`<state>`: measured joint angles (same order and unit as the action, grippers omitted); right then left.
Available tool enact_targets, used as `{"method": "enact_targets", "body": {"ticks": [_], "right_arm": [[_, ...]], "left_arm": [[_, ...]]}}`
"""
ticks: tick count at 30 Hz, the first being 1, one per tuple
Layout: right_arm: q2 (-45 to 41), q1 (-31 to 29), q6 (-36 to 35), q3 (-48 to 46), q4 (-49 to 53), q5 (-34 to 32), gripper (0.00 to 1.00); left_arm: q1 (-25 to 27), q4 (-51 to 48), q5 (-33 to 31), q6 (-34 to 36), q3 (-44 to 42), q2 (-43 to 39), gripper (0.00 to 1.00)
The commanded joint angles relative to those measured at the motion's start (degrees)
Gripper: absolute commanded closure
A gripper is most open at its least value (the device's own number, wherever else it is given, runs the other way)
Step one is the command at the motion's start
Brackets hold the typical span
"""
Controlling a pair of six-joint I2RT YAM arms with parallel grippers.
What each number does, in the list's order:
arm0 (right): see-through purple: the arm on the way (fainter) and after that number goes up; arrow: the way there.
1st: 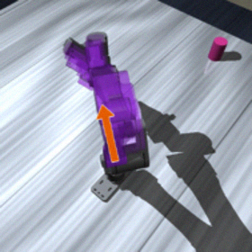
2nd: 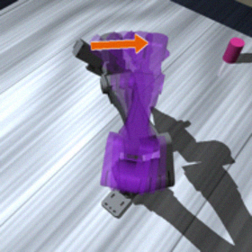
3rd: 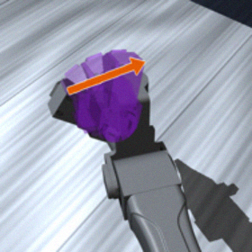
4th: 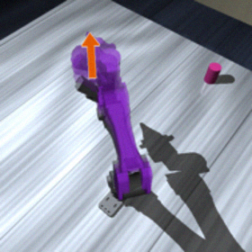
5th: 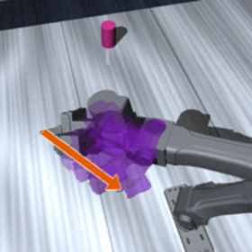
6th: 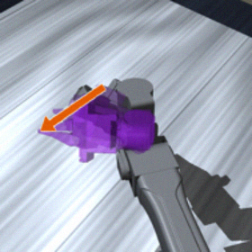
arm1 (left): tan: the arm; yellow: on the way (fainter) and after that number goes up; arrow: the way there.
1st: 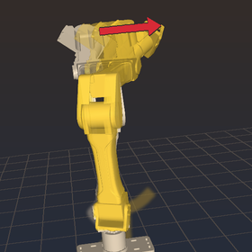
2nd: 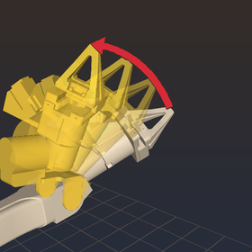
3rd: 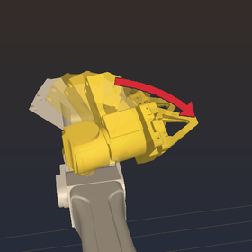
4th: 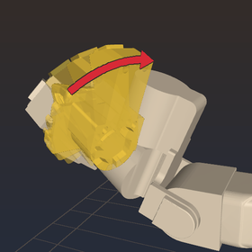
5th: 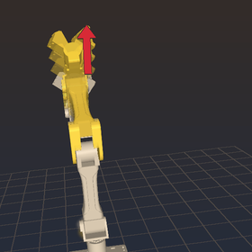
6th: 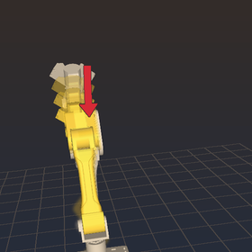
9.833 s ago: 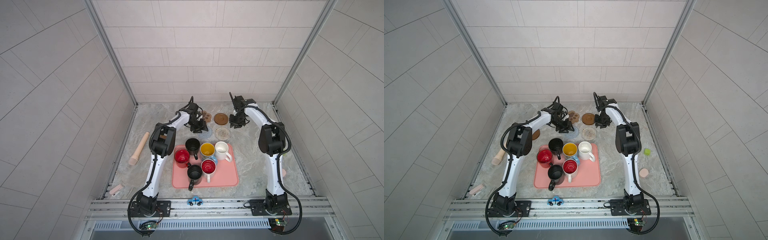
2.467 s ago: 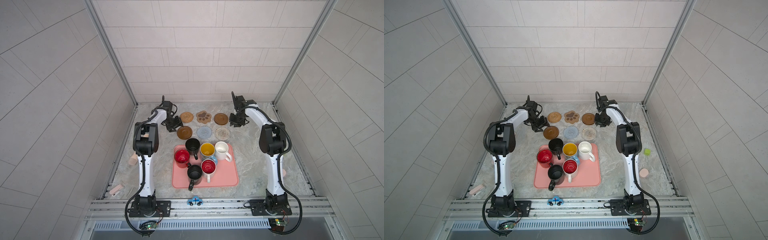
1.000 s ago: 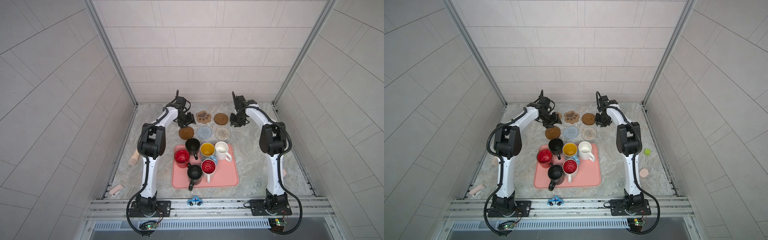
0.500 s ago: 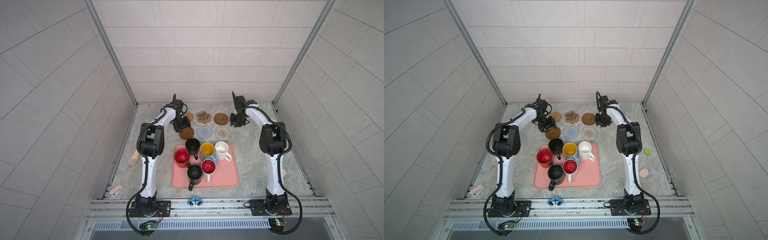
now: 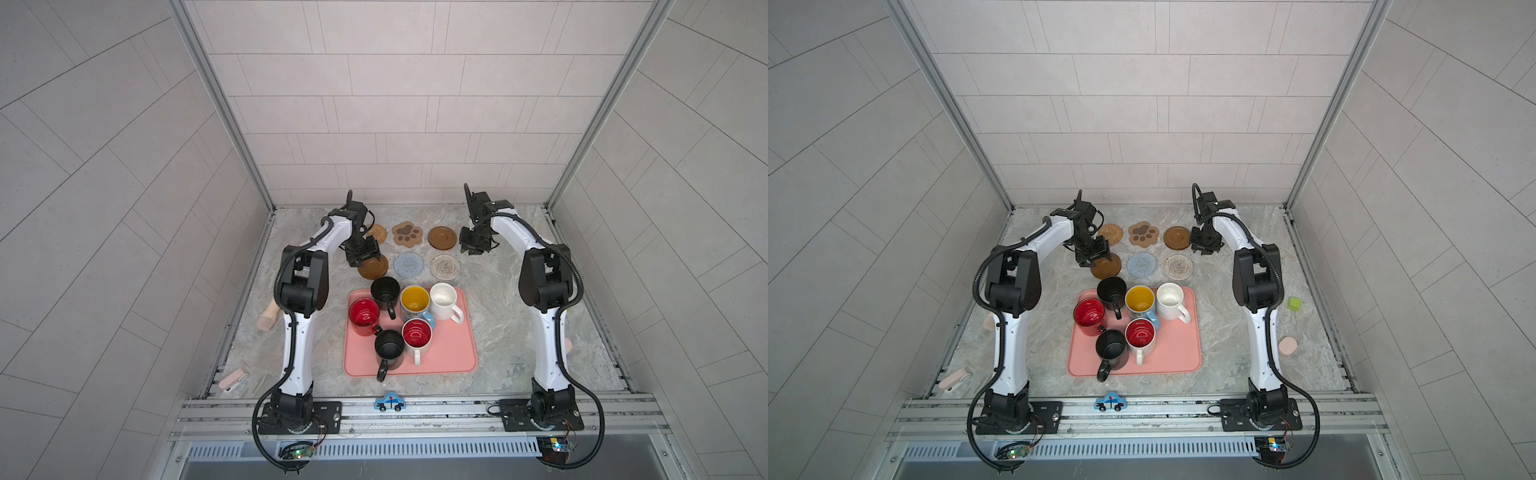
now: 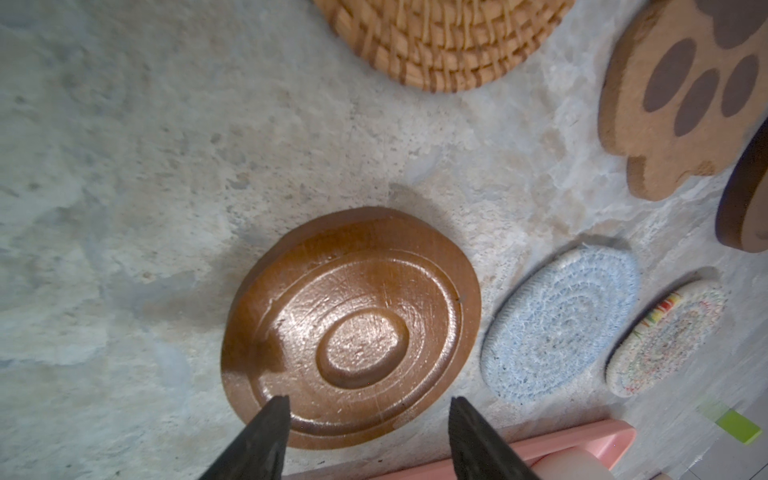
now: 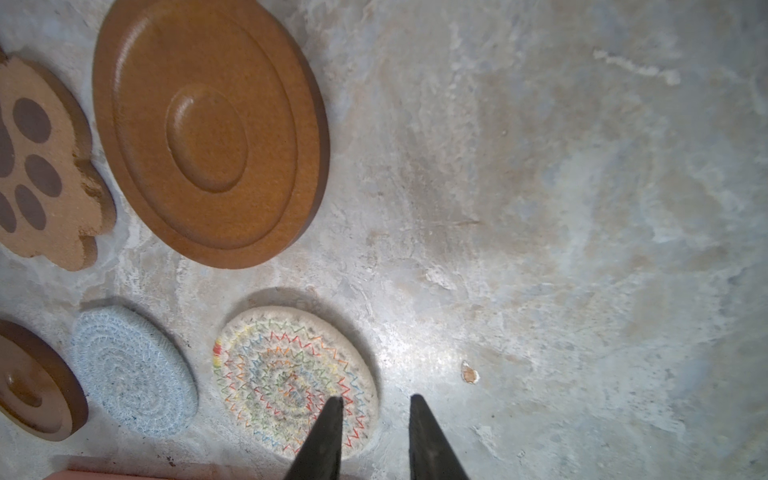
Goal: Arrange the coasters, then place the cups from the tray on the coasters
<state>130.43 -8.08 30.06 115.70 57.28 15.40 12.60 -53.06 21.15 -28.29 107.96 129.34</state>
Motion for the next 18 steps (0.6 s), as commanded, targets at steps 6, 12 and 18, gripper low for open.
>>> {"method": "enact_targets", "body": {"ticks": [6,12,18], "right_arm": [[-2.2,0.2,0.3,-1.4,0.5,-0.5,0.69],[-2.3,0.2,0.3,-1.4,0.4,-0.5,0.69],[-2.4,0.2,0.2,-1.7,0.5,-0.6,0.69]], "left_arm": [[-0.7,-1.8,-2.3,1.3,-1.0,0.5,0.32],[-0.7,-1.3,-2.3,1.0,-0.5,1.0,0.32],[-0.7,-0.8,-1.9,0.9,0.1,1.2,0.32]]}}
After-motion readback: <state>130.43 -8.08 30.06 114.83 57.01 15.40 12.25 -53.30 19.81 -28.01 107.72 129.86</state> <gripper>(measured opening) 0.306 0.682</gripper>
